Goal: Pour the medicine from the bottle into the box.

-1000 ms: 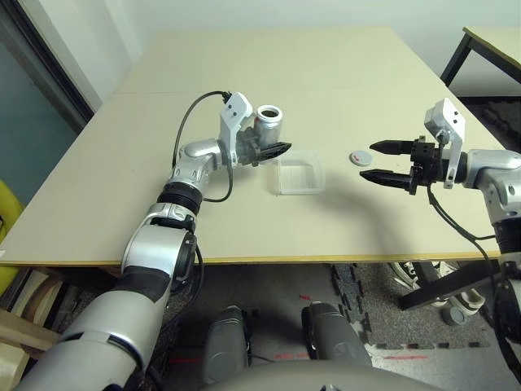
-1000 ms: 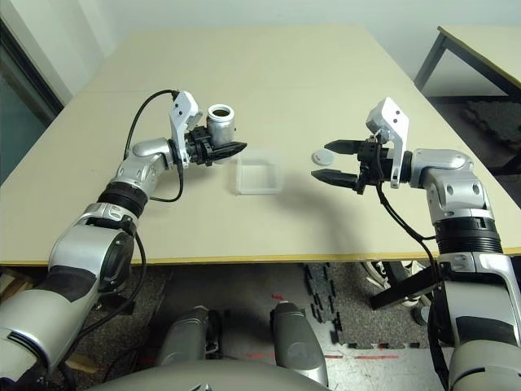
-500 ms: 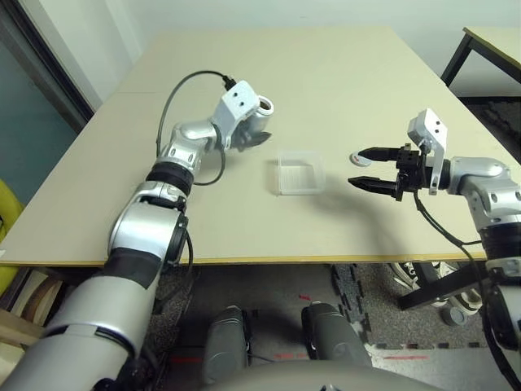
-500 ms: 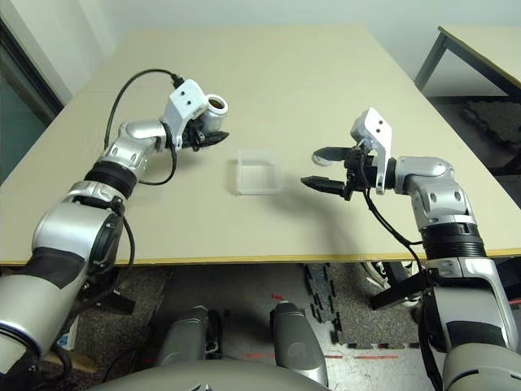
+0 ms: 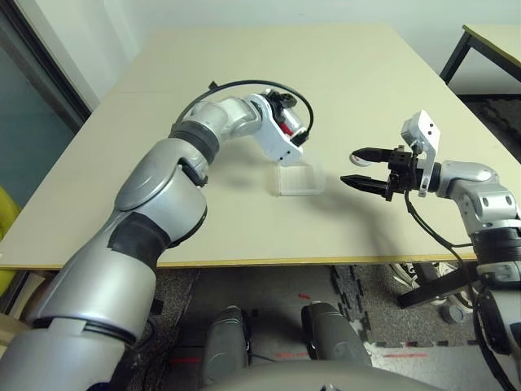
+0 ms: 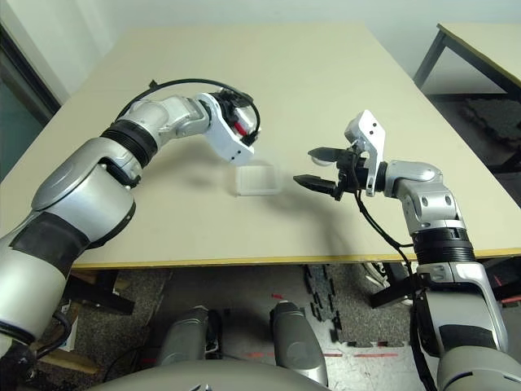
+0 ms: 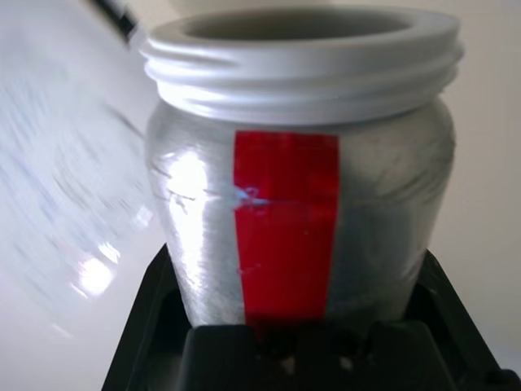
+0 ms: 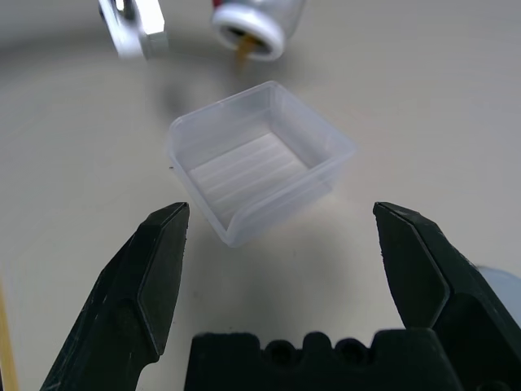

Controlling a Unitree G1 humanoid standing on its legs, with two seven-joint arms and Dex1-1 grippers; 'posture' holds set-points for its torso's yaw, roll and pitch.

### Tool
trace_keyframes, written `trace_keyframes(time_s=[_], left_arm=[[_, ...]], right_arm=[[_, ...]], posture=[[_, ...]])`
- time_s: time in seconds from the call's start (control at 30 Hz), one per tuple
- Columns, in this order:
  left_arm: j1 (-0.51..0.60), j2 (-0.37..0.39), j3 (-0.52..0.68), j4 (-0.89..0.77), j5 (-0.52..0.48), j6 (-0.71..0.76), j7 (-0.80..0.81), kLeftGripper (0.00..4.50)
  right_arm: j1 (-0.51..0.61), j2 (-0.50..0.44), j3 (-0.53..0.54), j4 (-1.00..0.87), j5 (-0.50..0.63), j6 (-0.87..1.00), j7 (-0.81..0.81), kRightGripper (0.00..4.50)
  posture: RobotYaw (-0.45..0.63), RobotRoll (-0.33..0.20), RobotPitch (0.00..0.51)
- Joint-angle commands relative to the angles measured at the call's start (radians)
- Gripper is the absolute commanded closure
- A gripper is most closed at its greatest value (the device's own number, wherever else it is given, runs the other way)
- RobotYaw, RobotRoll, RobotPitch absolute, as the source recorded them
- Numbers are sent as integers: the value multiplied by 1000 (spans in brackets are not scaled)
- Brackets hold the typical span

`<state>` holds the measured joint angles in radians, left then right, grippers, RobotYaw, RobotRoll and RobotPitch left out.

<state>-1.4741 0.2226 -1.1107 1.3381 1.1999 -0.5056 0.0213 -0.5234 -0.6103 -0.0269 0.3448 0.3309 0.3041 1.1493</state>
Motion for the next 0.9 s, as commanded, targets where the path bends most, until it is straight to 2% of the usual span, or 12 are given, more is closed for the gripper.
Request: trace_keyframes(time_s=[0.03, 0.17, 0.37, 0.57, 0.7, 0.9], left_arm=[[-29, -19, -36, 30, 49, 31, 11, 1804], [-34, -38, 10, 40, 12, 38, -20, 1804], [-10, -21, 152, 47, -125, 29, -161, 1804], [52, 0, 462, 45, -432, 68, -463, 1804], [104, -13, 739, 31, -713, 211, -705, 1804], [164, -13, 1001, -22, -971, 389, -829, 1804]], right_arm=[[17, 9, -15, -30, 16, 7, -17, 0], [30, 8, -17, -40, 22, 6, -25, 0], [33, 2, -23, -38, 24, 4, -27, 0], [27, 13, -17, -27, 19, -1, -29, 0], [16, 20, -13, -19, 16, -4, -28, 0], [2, 25, -15, 1, 12, -12, -23, 0]], posture=[[-302, 0, 28], [-308, 0, 30], [-304, 0, 33], [-297, 0, 34], [-292, 0, 35], [-273, 0, 35]])
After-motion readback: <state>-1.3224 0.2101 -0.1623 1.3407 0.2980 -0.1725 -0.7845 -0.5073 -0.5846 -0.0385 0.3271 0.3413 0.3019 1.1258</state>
